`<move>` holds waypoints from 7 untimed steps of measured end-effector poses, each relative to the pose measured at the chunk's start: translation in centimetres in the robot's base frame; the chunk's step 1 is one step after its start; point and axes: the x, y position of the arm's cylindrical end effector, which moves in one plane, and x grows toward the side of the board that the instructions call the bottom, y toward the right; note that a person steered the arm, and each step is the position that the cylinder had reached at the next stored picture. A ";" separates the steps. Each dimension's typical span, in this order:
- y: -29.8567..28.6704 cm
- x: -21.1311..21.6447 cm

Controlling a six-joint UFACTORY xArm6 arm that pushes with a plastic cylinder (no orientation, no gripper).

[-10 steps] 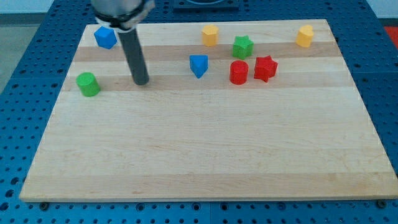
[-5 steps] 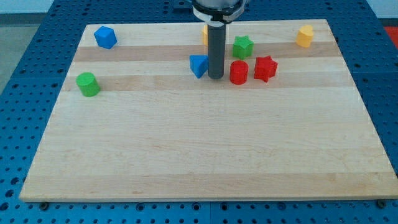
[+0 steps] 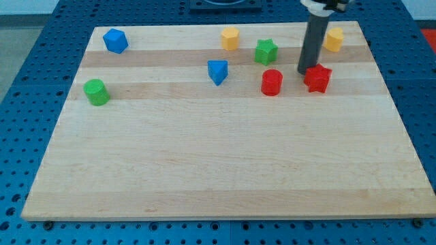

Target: Move the red star to the center right side of the board

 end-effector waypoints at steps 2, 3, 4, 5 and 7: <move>1.5 1.9; 1.7 2.2; 1.4 2.2; 0.0 2.2; -1.4 3.2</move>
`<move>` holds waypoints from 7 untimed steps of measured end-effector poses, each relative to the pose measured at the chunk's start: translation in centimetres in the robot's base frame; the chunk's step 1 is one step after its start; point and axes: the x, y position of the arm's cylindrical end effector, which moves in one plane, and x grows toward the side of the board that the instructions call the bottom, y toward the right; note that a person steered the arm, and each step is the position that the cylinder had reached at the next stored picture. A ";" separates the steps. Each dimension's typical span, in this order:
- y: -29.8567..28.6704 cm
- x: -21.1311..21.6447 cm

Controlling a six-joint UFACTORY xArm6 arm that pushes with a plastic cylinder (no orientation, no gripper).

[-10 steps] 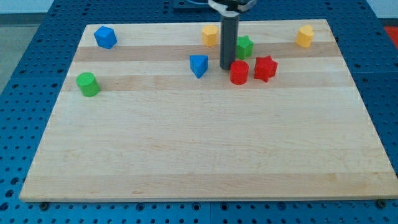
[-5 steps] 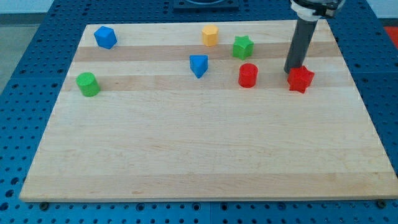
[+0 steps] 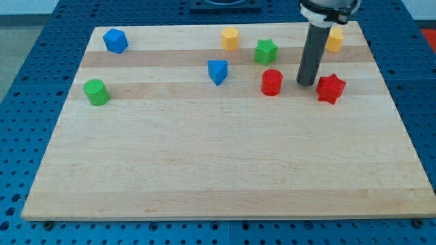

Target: Move the red star to the center right side of the board

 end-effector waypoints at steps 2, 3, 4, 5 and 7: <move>0.0 1.8; 0.4 1.9; 1.9 1.9; 3.6 1.9; 3.9 1.9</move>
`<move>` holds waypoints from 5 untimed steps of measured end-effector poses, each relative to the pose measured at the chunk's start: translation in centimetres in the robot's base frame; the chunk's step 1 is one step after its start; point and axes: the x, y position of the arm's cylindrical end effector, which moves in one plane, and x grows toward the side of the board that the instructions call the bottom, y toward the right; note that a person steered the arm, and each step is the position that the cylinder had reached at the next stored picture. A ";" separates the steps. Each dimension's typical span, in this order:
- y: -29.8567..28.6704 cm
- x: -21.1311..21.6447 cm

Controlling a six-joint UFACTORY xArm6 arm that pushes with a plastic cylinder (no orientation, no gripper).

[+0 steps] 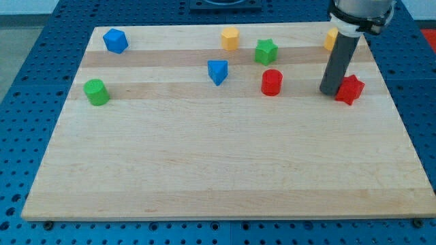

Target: Move the red star to the center right side of the board

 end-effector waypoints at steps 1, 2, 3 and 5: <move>0.0 0.9; 0.0 1.7; 0.0 1.7; -0.9 -0.7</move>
